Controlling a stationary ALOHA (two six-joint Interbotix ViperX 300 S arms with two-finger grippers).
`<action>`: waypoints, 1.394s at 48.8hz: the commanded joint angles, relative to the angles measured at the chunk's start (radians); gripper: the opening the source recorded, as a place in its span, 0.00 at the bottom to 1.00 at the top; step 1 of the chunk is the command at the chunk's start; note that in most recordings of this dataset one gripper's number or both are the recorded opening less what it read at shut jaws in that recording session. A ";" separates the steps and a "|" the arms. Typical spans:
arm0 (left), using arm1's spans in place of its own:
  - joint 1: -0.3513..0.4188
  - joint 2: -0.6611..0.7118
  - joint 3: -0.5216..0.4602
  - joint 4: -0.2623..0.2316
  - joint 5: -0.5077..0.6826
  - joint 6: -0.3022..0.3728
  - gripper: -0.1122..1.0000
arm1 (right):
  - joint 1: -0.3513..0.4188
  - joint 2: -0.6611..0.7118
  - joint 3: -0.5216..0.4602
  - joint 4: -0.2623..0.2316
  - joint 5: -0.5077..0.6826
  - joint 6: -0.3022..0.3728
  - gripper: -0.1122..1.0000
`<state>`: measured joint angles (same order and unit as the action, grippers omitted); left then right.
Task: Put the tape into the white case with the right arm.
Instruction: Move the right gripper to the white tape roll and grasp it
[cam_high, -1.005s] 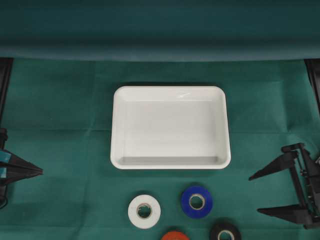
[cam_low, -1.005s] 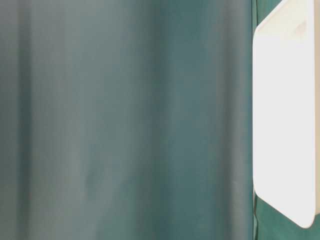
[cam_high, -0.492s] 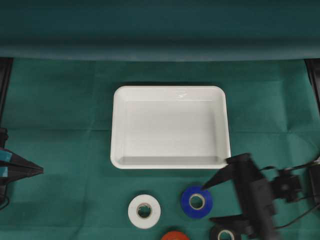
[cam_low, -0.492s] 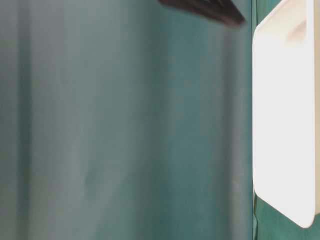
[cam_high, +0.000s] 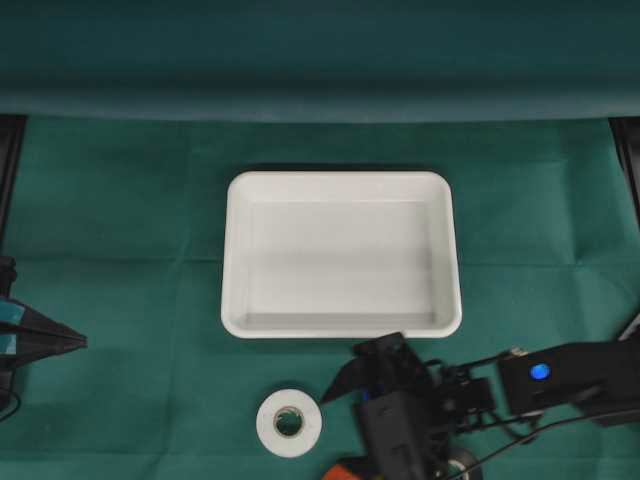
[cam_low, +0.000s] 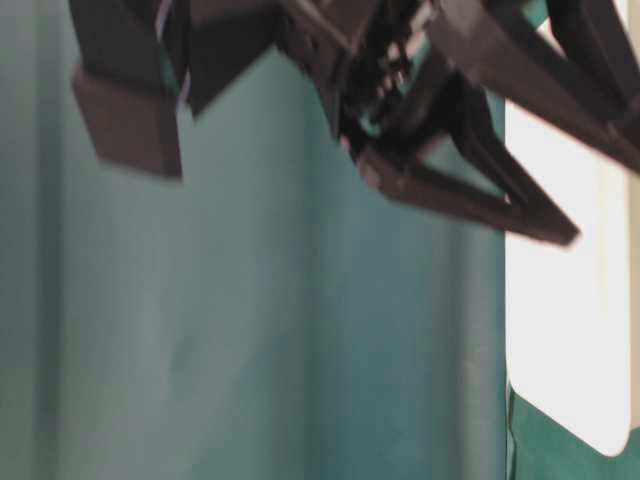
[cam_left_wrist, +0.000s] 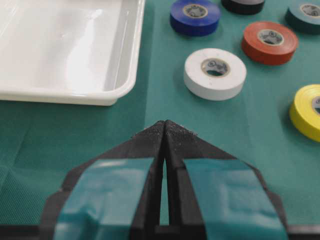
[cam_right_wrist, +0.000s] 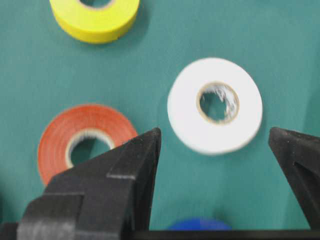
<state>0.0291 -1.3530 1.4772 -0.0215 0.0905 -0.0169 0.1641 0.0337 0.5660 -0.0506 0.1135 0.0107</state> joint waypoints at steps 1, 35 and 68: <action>0.002 0.008 -0.011 -0.003 -0.009 -0.002 0.10 | 0.003 0.014 -0.067 0.000 0.020 0.002 0.69; 0.002 0.008 -0.006 -0.003 -0.008 0.000 0.10 | 0.008 0.135 -0.170 0.000 0.063 0.003 0.69; 0.003 0.008 -0.005 -0.003 -0.008 0.000 0.10 | 0.008 0.273 -0.215 -0.002 0.063 0.040 0.69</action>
<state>0.0291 -1.3545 1.4834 -0.0230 0.0905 -0.0169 0.1687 0.3160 0.3789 -0.0506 0.1795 0.0491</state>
